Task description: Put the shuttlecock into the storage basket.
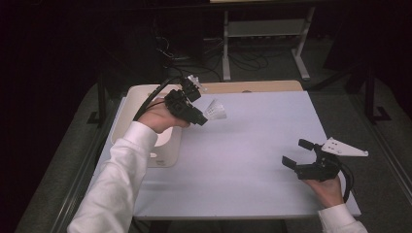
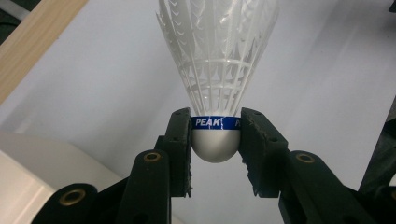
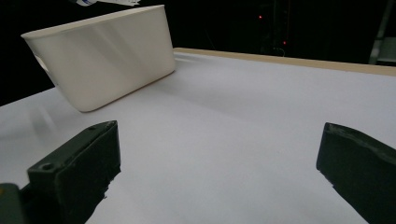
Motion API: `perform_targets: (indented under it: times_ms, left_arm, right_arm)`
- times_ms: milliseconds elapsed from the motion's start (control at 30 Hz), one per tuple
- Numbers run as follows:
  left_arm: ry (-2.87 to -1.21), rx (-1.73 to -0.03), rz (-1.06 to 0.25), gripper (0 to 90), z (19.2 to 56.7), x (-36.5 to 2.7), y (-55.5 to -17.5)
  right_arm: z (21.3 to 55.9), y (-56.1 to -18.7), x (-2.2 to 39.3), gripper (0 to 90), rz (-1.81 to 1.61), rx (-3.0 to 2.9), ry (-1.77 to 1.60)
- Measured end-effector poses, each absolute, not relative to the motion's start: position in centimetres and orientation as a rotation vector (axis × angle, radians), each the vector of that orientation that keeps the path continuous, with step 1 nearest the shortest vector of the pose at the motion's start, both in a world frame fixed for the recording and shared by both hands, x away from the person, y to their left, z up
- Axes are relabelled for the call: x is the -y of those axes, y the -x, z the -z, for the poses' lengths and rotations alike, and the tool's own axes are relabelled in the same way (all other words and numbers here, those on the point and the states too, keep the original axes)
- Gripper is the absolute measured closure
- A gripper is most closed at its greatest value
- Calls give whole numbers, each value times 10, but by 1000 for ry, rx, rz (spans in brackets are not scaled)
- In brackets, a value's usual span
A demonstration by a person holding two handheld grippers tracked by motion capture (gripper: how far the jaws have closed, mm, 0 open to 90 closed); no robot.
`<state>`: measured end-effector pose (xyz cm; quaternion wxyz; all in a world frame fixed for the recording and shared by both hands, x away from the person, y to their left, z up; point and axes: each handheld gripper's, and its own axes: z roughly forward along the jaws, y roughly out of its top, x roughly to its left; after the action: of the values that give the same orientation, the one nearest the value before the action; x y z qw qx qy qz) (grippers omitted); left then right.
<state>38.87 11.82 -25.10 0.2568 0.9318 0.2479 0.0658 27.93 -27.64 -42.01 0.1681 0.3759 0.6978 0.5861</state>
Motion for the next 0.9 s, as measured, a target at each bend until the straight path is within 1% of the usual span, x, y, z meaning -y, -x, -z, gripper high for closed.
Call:
perform_targets:
  times_ms: [900]
  left_arm:
    - [-2486, -748, -232, 644, 231, -163, -383]
  right_arm:
    - [421, -279, 275, 0, -1663, -1992, -1079]
